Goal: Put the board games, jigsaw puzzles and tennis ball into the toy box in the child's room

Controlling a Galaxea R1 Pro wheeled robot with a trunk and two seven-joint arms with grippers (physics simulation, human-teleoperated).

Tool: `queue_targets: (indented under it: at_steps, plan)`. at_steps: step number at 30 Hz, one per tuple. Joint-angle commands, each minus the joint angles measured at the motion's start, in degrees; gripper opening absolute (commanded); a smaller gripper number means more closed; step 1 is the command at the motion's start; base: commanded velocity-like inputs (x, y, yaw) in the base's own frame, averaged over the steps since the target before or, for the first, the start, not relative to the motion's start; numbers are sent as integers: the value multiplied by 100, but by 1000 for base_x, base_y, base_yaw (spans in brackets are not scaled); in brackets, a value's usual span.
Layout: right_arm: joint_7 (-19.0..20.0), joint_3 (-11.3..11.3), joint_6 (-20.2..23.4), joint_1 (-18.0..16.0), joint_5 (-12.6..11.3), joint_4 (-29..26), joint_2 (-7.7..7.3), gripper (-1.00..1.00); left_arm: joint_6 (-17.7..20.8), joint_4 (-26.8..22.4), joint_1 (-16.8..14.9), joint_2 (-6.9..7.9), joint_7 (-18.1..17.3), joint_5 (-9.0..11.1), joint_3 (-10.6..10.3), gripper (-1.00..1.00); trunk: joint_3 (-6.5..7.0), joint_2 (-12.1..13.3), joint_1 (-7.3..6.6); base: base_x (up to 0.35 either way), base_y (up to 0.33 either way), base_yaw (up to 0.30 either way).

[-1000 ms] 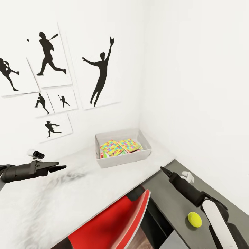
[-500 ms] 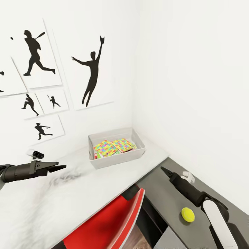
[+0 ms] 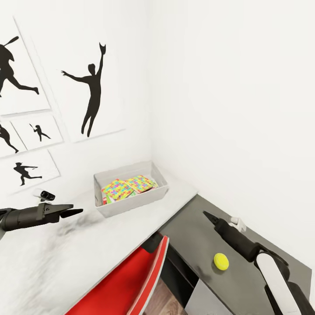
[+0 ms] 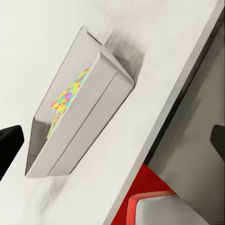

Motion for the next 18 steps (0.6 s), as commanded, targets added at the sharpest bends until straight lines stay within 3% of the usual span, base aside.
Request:
queue_targets:
  at_steps: [1, 11, 15, 17, 18]
  plan:
    - [15, -8, 26, -6, -1, -1, 2, 100, 61, -2, -3, 2, -19, 2, -2, 100, -12, -12, 3, 0, 0, -89]
    - [-168, -2, 26, -10, 49, -2, 29, 100, 61, -1, -3, 4, -19, 2, -1, 100, -12, -12, 3, 0, 0, -23]
    - [-1108, 57, 43, -5, 52, -24, 68, 100, 61, -1, -3, 2, -19, 2, -1, 100, -12, -12, 3, 0, 0, -1]
    - [-2093, 137, 100, -18, 32, -38, 88, 100, 61, -1, -3, 1, -19, 2, -1, 100, -12, -12, 3, 0, 0, 0]
    - [-2340, 161, 135, -30, 24, -40, 94, 100, 61, -1, -3, 1, -19, 2, -1, 100, -12, -12, 3, 0, 0, 0]
